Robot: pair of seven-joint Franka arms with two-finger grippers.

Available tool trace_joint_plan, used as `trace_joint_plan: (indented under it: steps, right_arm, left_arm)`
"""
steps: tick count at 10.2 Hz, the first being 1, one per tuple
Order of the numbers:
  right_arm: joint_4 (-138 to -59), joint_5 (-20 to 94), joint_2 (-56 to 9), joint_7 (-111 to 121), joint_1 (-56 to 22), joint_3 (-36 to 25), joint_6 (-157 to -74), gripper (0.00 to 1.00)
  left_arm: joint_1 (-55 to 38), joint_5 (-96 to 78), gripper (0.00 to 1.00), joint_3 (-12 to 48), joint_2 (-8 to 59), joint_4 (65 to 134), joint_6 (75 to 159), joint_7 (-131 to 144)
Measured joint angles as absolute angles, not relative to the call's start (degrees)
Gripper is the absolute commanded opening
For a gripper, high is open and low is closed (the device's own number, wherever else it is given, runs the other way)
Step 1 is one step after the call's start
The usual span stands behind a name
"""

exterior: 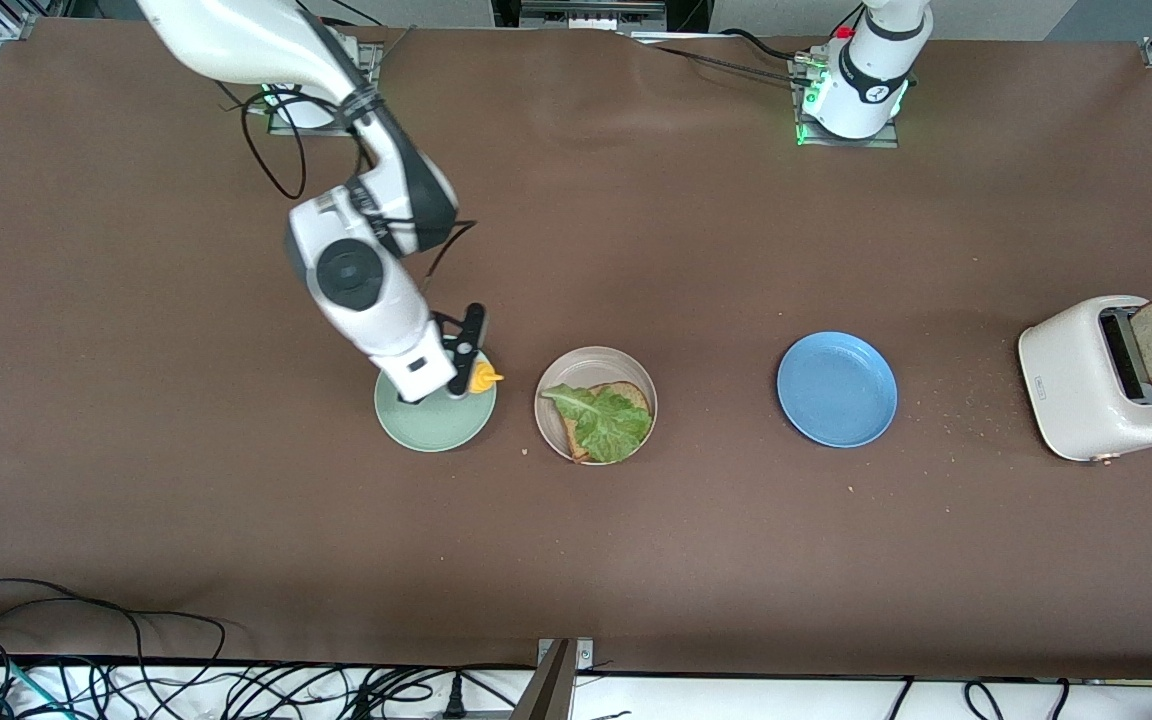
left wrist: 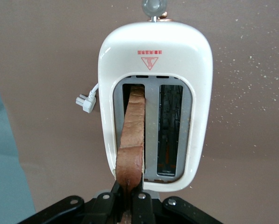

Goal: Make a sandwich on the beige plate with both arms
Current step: 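Tilt the mustard over the bread while the left gripper grasps toast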

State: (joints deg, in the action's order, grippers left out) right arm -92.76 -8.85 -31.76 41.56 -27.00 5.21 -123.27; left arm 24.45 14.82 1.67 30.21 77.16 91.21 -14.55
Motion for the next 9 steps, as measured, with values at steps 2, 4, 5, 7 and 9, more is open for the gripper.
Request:
trace_joint_plan:
  steps: [2,4,5,7,9]
  right_arm:
    - [-90.4,-17.8,-33.9,31.4,-31.1,5.1,-119.2,0.0]
    - [-83.8,-25.5,-37.8,27.2,-35.1,5.1,-108.6,0.0]
    - [-79.8,-28.8,-40.3,26.2,-37.2,5.0,-103.4,0.0]
    - [-74.8,-33.6,-44.6,23.0,-40.4,4.9,-98.2,0.0]
    - [-73.6,-39.0,-47.0,19.2,-42.8,4.8,-96.9,0.0]
  left_arm:
    - [23.6,14.8,0.0,1.7,30.0,75.2,89.3,-14.5]
    - [23.0,14.8,0.0,1.7,29.9,74.3,88.6,-14.4]
    - [23.0,14.8,0.0,1.7,29.9,73.5,87.9,-14.4]
    - [21.9,14.8,0.0,1.7,29.8,70.8,86.0,-14.4]
    - [20.6,14.8,0.0,1.7,29.8,68.5,84.5,-14.3]
